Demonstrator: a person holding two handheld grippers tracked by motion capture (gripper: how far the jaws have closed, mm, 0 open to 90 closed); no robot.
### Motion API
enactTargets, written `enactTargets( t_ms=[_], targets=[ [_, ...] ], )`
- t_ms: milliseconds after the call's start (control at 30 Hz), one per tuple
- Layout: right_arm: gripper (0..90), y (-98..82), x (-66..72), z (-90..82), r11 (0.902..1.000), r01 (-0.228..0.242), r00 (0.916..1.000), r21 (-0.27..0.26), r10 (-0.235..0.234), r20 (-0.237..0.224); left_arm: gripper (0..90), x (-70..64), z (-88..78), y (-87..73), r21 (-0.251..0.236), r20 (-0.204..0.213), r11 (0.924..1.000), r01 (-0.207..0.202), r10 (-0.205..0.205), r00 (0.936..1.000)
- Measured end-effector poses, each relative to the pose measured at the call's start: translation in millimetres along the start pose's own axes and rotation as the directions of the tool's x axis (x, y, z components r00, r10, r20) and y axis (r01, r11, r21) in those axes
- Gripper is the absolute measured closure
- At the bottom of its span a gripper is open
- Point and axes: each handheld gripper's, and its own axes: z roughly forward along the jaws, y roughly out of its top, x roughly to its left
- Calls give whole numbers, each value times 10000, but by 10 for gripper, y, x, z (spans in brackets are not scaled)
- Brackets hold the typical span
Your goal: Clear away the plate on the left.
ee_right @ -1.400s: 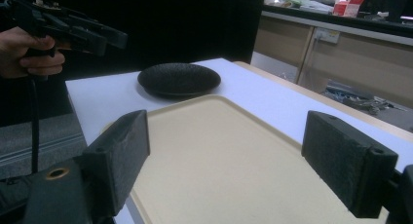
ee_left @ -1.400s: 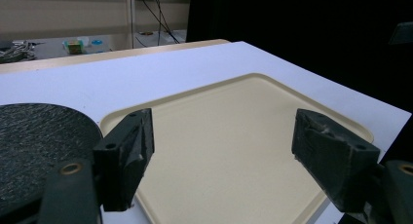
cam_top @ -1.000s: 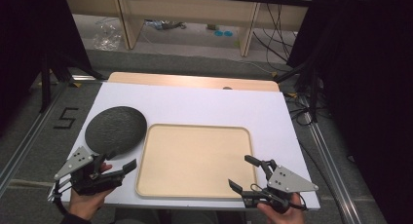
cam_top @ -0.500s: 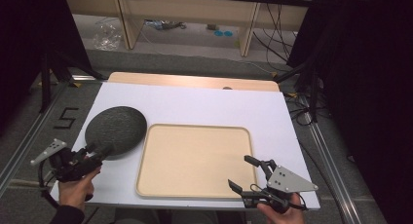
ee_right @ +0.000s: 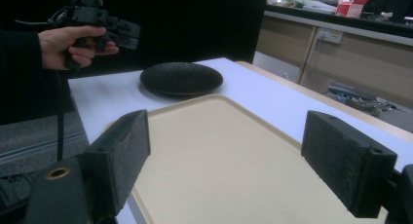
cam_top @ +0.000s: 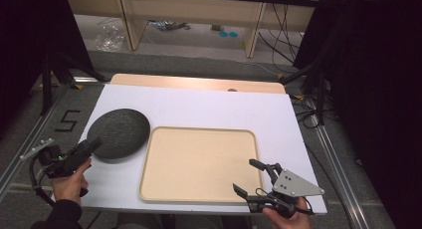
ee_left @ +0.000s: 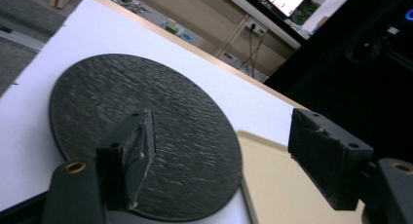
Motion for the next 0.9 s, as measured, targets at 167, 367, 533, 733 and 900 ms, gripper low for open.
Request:
enactTargets(
  t_ms=[167,367,533,733,900],
  targets=[
    [192,0,1,2,10000,20,10000,-2,-20,-61,257,151,61,33,242,-572,9996,169,-155,9982],
    [193,-1,1,3,10000,21,10000,14,-21,-43,259,300,152,70,432,-728,9964,727,-694,9949],
    [193,-2,-6,9,9999,116,9999,-105,-117,-83,271,402,206,100,107,-816,9941,1078,-1066,9910],
    [194,2,-2,7,9999,78,10000,-134,-79,-60,274,513,257,111,-5,-758,9862,1653,-1648,9834],
    [194,10,2,-5,10000,48,10000,-20,-49,-40,287,594,313,115,197,-765,9848,1728,-1709,9823]
  ],
)
